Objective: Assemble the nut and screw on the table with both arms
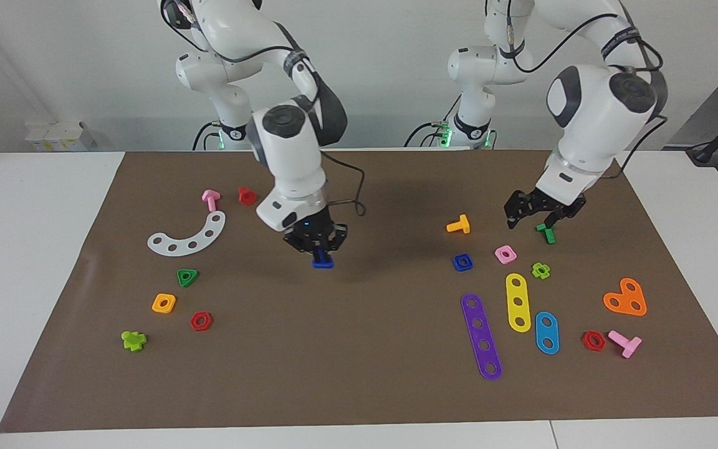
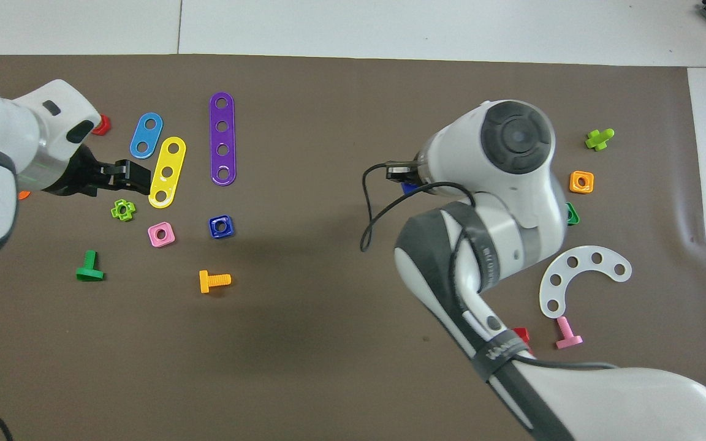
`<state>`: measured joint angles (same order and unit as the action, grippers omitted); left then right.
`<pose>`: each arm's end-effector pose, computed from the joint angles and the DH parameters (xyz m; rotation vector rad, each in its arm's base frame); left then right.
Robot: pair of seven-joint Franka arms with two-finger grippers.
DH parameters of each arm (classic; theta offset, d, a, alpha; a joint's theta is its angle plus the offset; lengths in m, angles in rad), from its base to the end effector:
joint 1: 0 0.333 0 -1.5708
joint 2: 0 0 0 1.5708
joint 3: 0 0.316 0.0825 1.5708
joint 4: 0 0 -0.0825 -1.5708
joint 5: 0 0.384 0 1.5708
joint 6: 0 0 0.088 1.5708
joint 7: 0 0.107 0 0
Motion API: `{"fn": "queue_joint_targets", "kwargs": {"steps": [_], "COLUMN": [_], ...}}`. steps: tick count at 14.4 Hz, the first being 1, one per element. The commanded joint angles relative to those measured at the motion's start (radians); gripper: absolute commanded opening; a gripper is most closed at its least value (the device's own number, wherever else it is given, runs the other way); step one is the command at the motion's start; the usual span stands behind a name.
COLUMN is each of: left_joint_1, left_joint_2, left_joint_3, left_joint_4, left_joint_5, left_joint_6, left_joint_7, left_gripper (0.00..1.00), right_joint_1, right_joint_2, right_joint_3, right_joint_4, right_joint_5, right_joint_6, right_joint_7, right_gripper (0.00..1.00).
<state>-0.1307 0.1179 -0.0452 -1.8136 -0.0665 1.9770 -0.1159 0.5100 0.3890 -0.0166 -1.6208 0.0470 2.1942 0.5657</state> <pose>0.5905 -0.1083 0.4761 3.0678 -0.0532 0.0542 0.6018 0.3271 0.4166 -3.0079 0.1421 -0.2141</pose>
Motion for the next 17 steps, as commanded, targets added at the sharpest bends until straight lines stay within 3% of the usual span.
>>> {"fn": "queue_joint_targets", "kwargs": {"steps": [1, 3, 8, 11, 12, 13, 17], "left_joint_1": [-0.032, -0.049, -0.113, -0.122, -0.124, -0.124, -0.125], "left_joint_2": [-0.018, 0.014, 0.133, 0.164, 0.164, 0.167, 0.175], "left_joint_3": [0.011, 0.011, 0.015, 0.016, 0.016, 0.016, 0.018], "left_joint_4": [-0.144, -0.161, -0.177, -0.202, -0.213, -0.219, -0.228], "left_joint_5": [-0.019, -0.019, -0.019, -0.019, -0.019, -0.018, -0.013], "left_joint_6": [0.181, 0.203, 0.342, 0.379, 0.382, 0.388, 0.381], "left_joint_7": [-0.025, -0.042, -0.22, -0.231, -0.231, -0.231, -0.229], "left_gripper": [0.9, 0.88, 0.86, 0.84, 0.83, 0.82, 0.79], "right_joint_1": [0.068, 0.125, 0.154, 0.156, 0.16, 0.168, 0.142], "right_joint_2": [0.135, 0.191, 0.228, 0.226, 0.223, 0.221, 0.159], "right_joint_3": [-0.003, -0.002, 0.0, 0.0, 0.0, -0.003, -0.019], "right_joint_4": [0.091, 0.091, 0.082, 0.061, 0.047, 0.044, 0.044], "right_joint_5": [-0.024, -0.076, -0.107, -0.11, -0.11, -0.111, -0.111], "right_joint_6": [0.063, 0.16, 0.246, 0.249, 0.252, 0.249, 0.211], "right_joint_7": [0.127, 0.225, 0.272, 0.283, 0.283, 0.29, 0.296], "right_gripper": [0.0, 0.0, 0.0, 0.0, 0.45, 0.99, 1.0]}}
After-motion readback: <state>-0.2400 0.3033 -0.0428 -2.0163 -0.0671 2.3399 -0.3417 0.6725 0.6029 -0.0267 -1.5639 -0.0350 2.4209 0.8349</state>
